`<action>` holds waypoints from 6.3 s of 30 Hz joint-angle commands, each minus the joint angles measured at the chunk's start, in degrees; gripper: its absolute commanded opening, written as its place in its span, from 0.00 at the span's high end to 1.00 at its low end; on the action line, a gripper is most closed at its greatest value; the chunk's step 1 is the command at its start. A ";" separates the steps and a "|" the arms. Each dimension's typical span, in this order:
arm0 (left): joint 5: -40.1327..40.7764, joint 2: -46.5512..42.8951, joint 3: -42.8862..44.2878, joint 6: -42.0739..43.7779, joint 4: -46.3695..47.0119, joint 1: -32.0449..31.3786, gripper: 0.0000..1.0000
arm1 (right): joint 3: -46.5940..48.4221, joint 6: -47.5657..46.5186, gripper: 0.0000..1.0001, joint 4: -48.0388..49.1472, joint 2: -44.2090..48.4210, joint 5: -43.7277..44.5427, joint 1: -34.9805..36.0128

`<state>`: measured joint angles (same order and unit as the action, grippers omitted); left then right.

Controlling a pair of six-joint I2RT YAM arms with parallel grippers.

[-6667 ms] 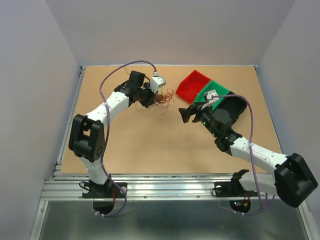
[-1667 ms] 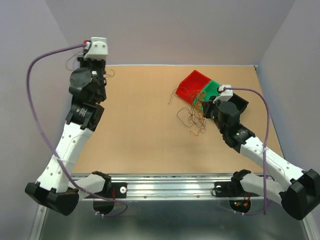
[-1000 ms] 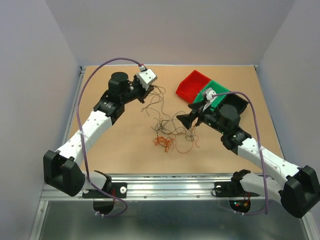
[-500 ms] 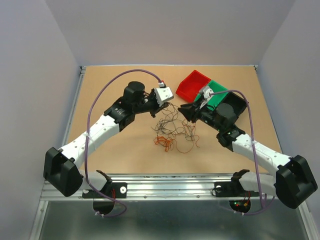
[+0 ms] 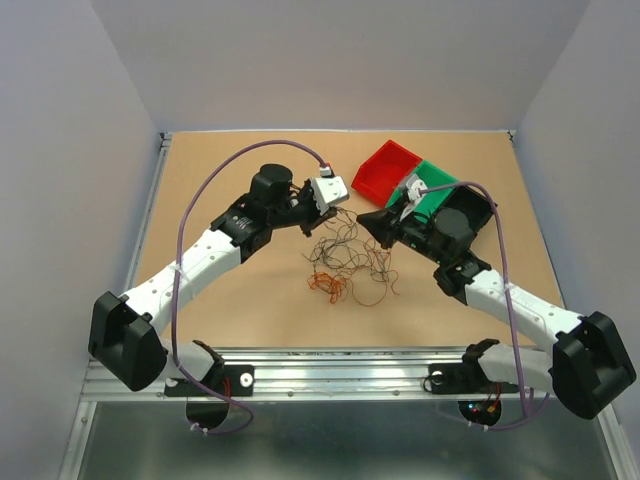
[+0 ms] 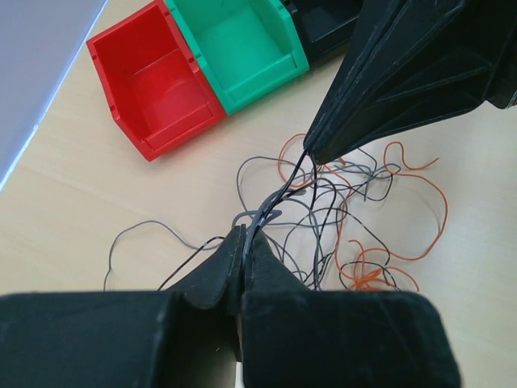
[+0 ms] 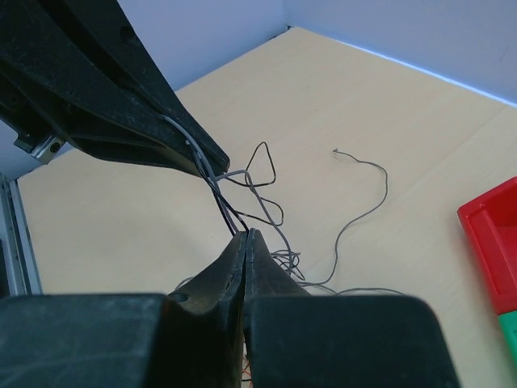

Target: Untangle the cables

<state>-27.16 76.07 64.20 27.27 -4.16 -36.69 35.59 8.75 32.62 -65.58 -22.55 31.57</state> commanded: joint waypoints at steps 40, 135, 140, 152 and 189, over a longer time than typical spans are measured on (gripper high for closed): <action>15.47 -0.40 -4.17 -5.38 13.39 4.34 0.18 | 22.58 -2.69 0.40 -24.00 -29.24 7.34 1.03; -10.55 2.77 -11.12 -9.95 26.05 12.25 0.16 | 40.42 21.40 0.99 -24.45 -4.55 41.88 -34.56; -10.37 2.59 -11.29 -9.69 25.96 12.25 0.16 | 48.23 19.73 1.00 -26.81 -6.04 41.53 -34.56; -10.02 2.77 -11.21 -9.60 25.96 12.08 0.16 | 52.04 20.95 0.99 -29.37 -4.56 36.70 -34.56; -9.93 1.45 -11.65 -9.34 25.78 11.73 0.16 | 8.01 32.47 0.99 -19.00 4.49 47.24 -34.56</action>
<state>-36.86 80.07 52.97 17.50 19.92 -24.45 46.89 39.92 9.45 -65.65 20.99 -2.94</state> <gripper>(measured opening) 0.843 0.020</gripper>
